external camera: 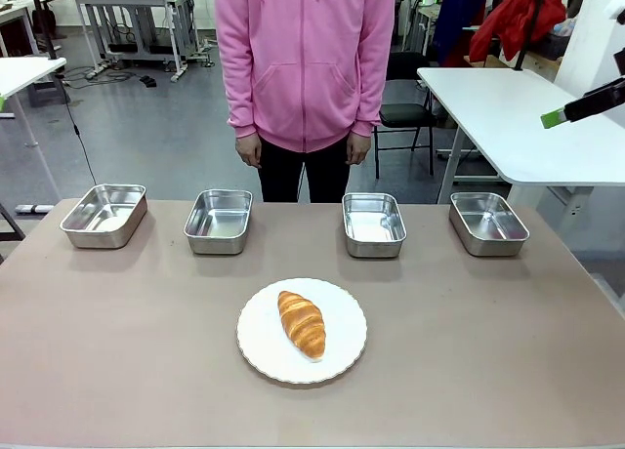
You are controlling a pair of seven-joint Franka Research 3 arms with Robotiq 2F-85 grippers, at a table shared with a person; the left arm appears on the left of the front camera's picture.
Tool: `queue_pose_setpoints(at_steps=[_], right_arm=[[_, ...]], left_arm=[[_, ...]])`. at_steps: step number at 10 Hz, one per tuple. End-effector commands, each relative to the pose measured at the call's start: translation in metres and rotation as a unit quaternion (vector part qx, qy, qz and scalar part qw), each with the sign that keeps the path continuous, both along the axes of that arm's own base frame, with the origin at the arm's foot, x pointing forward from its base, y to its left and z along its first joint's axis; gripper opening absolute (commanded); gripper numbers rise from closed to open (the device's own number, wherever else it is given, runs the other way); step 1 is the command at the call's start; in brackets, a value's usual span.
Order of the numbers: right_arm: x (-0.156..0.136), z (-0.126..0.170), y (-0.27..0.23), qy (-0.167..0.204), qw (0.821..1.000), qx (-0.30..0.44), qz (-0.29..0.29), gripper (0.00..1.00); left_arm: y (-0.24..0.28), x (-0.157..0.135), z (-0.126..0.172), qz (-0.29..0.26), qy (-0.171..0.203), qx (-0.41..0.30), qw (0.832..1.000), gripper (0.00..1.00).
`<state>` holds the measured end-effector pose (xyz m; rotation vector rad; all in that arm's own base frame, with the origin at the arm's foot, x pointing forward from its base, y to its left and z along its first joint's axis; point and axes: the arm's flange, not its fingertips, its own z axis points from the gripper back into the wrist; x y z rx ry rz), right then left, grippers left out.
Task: Place the bread in the container.
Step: Place the Butter Roll into the Airtight Container indicated by the human.
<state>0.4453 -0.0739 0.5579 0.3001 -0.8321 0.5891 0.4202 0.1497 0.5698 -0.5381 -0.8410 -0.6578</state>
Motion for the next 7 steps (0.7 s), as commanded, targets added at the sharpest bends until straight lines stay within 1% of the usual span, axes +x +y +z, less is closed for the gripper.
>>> queue_pose_setpoints(at_steps=[1, 7], right_arm=[[0.0008, 0.0002, 0.0005, -0.003, 1.0, 0.006, 0.003, 1.0], [0.0008, 0.0002, 0.0005, -0.003, 1.0, 0.006, 0.003, 1.0]], left_arm=[[0.0007, -0.0008, 0.0004, -0.001, -0.003, 0.001, 1.0, 1.0], [0.0007, -0.0008, 0.0004, -0.001, -0.003, 0.001, 1.0, 1.0]])
